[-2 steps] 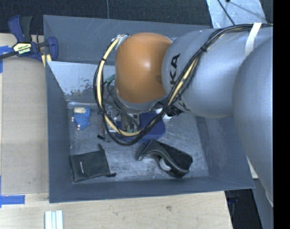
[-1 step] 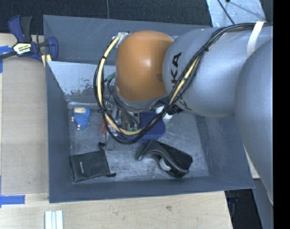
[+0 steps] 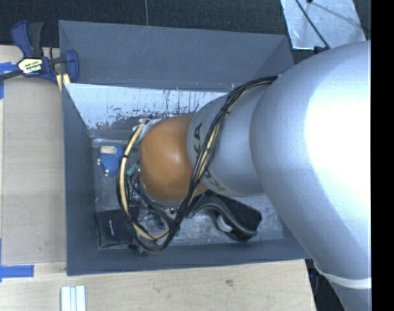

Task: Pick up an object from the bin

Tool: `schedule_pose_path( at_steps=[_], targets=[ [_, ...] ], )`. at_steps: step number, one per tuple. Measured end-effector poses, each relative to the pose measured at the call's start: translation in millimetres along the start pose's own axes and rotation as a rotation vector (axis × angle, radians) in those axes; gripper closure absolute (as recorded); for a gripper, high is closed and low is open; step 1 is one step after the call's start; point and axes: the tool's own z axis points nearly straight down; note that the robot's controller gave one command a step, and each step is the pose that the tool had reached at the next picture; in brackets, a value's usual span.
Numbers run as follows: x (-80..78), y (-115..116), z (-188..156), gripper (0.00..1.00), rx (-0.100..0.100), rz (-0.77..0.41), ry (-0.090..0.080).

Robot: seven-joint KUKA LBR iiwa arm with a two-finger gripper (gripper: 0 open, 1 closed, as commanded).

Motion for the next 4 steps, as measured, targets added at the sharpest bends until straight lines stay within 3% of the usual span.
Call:
schedule_pose_path(
  at_steps=[1, 2, 3, 4],
  targets=[
    [-14.1, 41.1, -2.9, 0.00, -0.003, 0.043, -0.007],
    [-14.3, 38.7, -3.2, 1.00, -0.002, 0.047, -0.006],
    [-38.2, 25.8, -119.2, 1.00, -0.003, 0.065, -0.015],
    [-17.7, 31.9, -153.9, 1.00, -0.003, 0.055, -0.009]
  ],
)
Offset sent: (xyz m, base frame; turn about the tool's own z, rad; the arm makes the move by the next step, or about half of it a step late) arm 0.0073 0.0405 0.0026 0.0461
